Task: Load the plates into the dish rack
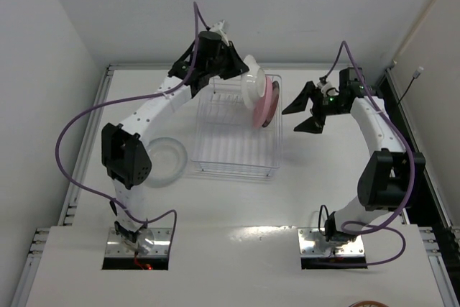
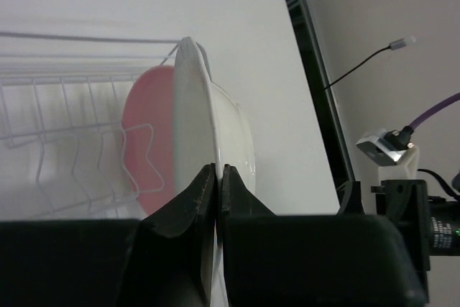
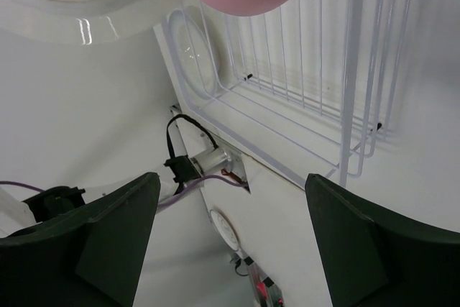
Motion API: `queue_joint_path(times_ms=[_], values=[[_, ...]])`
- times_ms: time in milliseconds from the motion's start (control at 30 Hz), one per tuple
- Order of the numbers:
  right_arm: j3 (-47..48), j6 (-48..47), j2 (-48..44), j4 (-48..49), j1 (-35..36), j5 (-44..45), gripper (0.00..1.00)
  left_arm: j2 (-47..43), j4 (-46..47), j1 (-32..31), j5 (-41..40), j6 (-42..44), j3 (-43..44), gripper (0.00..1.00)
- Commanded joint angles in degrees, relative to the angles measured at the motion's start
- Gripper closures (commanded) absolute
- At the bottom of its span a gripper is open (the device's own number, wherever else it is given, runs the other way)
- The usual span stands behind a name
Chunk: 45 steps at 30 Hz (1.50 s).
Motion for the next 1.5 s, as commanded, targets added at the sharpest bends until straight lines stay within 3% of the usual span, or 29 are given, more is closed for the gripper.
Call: queue_joint_path(times_ms=[0, 767, 1467], values=[[-0.34, 0.09, -1.88, 0.04, -0.26, -0.46, 0.19, -0.46, -0.04, -1.2, -4.77, 0.59, 3.84, 1.0], [-1.39, -0.44, -1.88, 0.04, -0.78, -0.99, 0.19, 5.16, -4.44, -3.39, -10.14, 1.2, 7.88, 1.0], [-2.44, -0.96, -2.41, -0.49, -0.78, -2.04, 0.19, 12.98, -16.84, -11.22, -35.0, 11.58, 14.04, 1.0]])
